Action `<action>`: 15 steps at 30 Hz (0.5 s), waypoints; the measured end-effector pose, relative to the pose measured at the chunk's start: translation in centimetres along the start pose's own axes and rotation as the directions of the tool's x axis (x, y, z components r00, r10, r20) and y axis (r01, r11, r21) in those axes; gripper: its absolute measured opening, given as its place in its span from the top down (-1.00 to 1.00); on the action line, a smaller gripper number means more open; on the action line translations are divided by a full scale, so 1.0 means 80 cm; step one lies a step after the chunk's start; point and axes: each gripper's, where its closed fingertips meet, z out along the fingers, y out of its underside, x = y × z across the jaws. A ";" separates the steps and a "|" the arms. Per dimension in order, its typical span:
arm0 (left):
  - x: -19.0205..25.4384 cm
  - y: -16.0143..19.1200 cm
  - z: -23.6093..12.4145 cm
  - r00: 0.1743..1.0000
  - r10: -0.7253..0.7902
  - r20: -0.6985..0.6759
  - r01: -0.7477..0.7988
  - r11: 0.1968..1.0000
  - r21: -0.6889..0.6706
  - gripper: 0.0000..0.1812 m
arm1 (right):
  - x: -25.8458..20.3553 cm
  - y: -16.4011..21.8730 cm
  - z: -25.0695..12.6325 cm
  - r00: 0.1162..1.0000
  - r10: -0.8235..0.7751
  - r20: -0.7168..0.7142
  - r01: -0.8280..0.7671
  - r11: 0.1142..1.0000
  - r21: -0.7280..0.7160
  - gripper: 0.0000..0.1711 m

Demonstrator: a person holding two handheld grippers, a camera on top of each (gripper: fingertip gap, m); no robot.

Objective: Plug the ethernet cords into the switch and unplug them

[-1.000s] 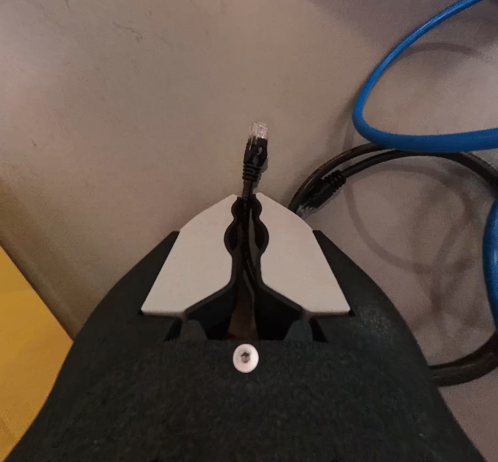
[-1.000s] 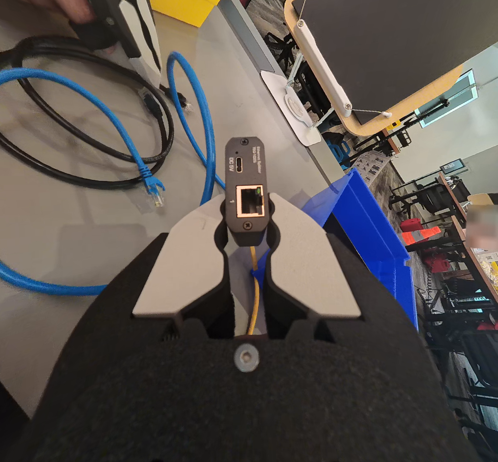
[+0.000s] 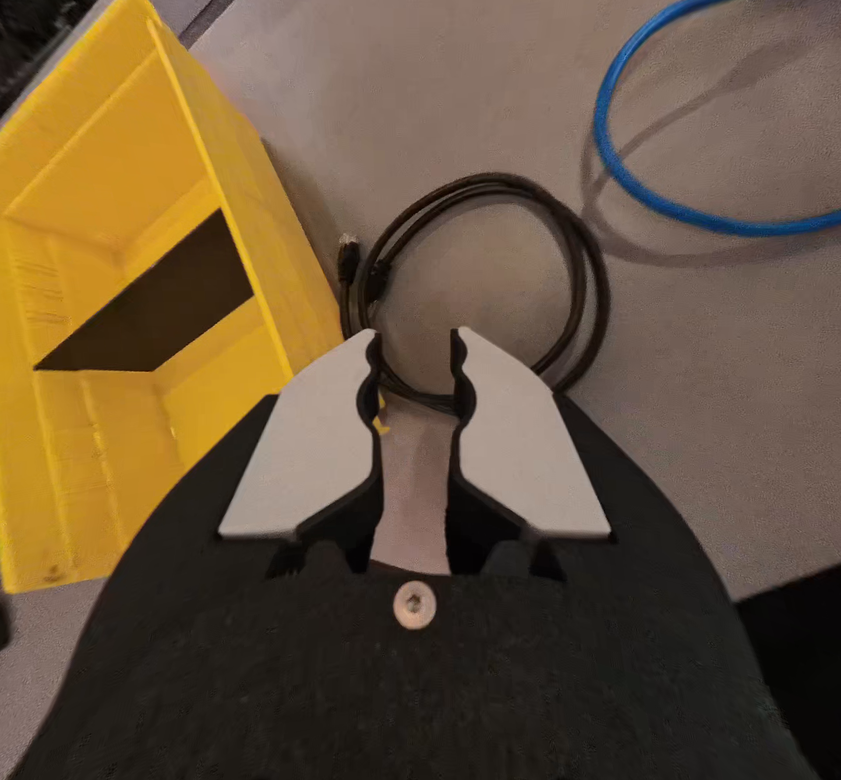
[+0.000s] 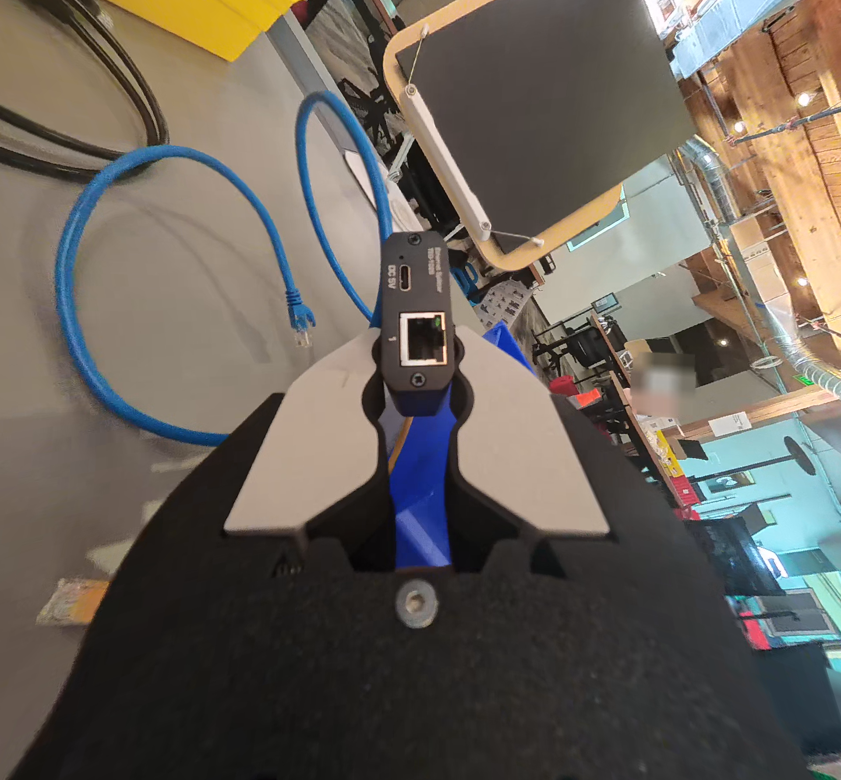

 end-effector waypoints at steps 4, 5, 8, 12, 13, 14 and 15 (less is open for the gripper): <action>0.060 0.035 0.051 0.986 -0.030 -0.162 0.016 0.996 -0.089 0.68 | -0.004 0.011 -0.006 0.999 0.029 0.022 -0.029 0.999 -0.017 0.71; 0.077 0.043 0.060 0.973 -0.054 -0.225 0.030 0.994 -0.107 0.69 | -0.004 0.012 -0.007 0.999 0.029 0.023 -0.028 0.999 -0.018 0.71; 0.125 0.039 0.055 0.893 -0.112 -0.437 0.083 0.993 -0.084 0.94 | 0.000 0.015 -0.008 0.999 0.043 0.022 -0.043 0.999 -0.019 0.71; 0.182 0.050 0.018 0.773 -0.053 -0.632 0.016 0.998 -0.065 0.99 | 0.001 0.019 -0.007 0.996 0.080 0.036 -0.079 0.997 -0.020 0.71; 0.190 0.057 0.010 0.759 -0.032 -0.651 -0.009 0.998 -0.060 0.98 | 0.001 0.020 -0.007 0.996 0.084 0.038 -0.083 0.996 -0.020 0.71; 0.195 0.063 0.002 0.750 -0.021 -0.661 -0.022 0.998 -0.058 0.97 | 0.000 0.021 -0.006 0.995 0.086 0.040 -0.085 0.996 -0.022 0.71; 0.198 0.068 -0.006 0.743 -0.013 -0.670 -0.031 0.998 -0.053 0.96 | 0.000 0.022 -0.006 0.995 0.089 0.043 -0.088 0.996 -0.023 0.71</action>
